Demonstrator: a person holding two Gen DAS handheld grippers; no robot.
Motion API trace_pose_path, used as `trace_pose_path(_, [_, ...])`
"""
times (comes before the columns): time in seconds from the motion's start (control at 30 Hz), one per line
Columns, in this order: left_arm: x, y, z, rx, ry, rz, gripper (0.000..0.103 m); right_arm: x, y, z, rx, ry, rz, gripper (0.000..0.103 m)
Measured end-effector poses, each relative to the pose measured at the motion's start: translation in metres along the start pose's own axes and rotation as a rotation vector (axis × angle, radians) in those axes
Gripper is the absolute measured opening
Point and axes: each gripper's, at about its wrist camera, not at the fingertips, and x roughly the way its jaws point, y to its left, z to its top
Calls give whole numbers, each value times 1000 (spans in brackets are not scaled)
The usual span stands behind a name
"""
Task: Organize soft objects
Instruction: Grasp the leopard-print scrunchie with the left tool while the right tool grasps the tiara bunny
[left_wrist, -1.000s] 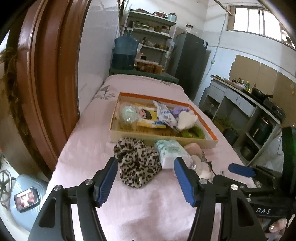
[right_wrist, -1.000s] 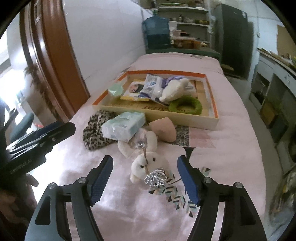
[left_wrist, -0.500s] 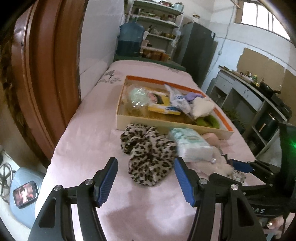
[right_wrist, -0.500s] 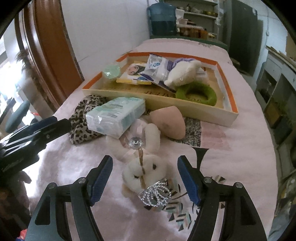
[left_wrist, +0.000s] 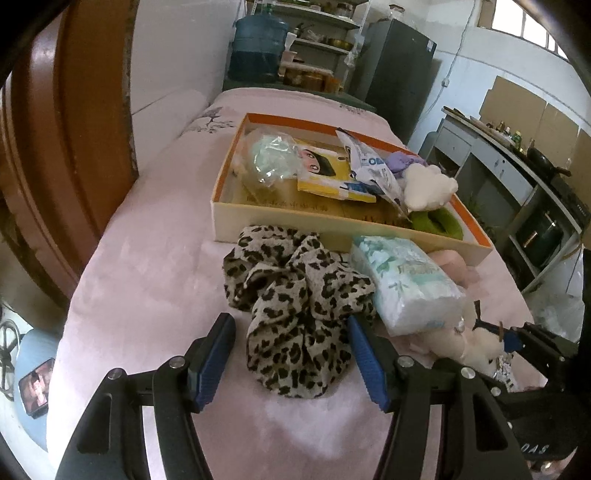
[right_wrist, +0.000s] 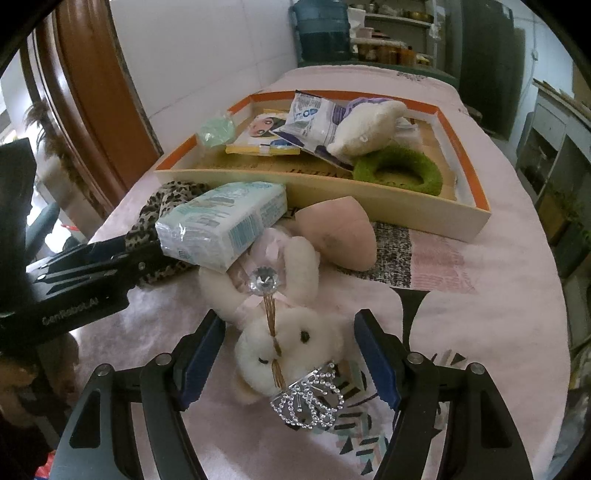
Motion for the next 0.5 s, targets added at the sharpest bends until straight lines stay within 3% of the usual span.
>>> trace_pose_path(0.07, [1, -2, 1, -3, 3, -7, 58, 0, 1, -1, -5, 1, -6, 74])
trace_pose_path(0.17, [3, -3, 3, -3, 7, -22, 37, -1, 1, -2, 0, -3, 2, 58])
trace_pose_path(0.2, [3, -3, 3, -3, 8, -26, 27, -2, 0, -2, 6, -3, 13, 55])
trace_pose_path(0.27, [3, -1, 3, -9, 6, -36, 18, -3, 0, -2, 9, -1, 16, 51])
trace_pose_path(0.5, [-3, 4, -1, -39, 1, -76, 14, -9, 0, -5, 19, -1, 24, 46])
